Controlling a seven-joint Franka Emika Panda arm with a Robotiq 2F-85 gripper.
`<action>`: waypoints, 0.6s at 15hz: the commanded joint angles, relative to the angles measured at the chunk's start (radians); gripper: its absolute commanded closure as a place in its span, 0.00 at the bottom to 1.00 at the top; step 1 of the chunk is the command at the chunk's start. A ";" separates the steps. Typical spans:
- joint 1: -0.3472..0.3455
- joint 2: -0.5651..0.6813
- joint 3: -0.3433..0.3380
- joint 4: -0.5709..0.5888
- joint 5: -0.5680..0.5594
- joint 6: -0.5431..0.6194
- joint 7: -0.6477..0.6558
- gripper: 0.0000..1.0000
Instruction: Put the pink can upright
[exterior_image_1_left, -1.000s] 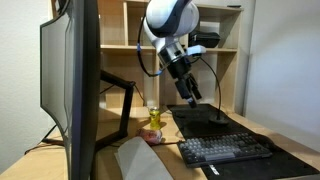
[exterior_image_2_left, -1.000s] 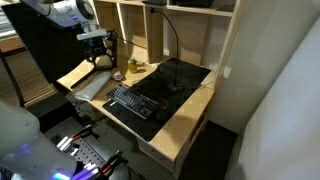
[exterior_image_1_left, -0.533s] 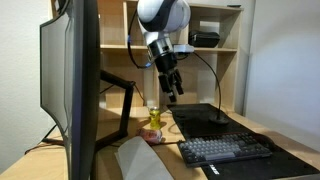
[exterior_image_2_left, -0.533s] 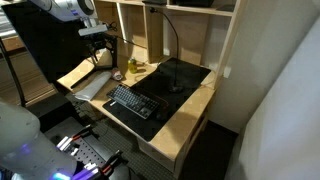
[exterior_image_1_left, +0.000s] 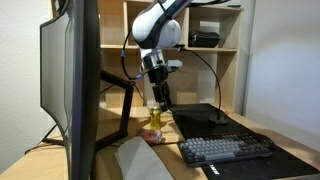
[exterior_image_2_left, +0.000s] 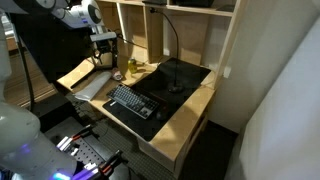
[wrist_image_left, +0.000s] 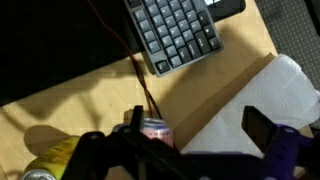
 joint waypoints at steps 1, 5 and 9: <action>0.019 0.129 -0.004 0.142 -0.015 0.020 -0.074 0.00; 0.027 0.145 -0.008 0.149 0.001 0.020 -0.052 0.00; 0.040 0.170 -0.008 0.183 0.001 0.021 -0.052 0.00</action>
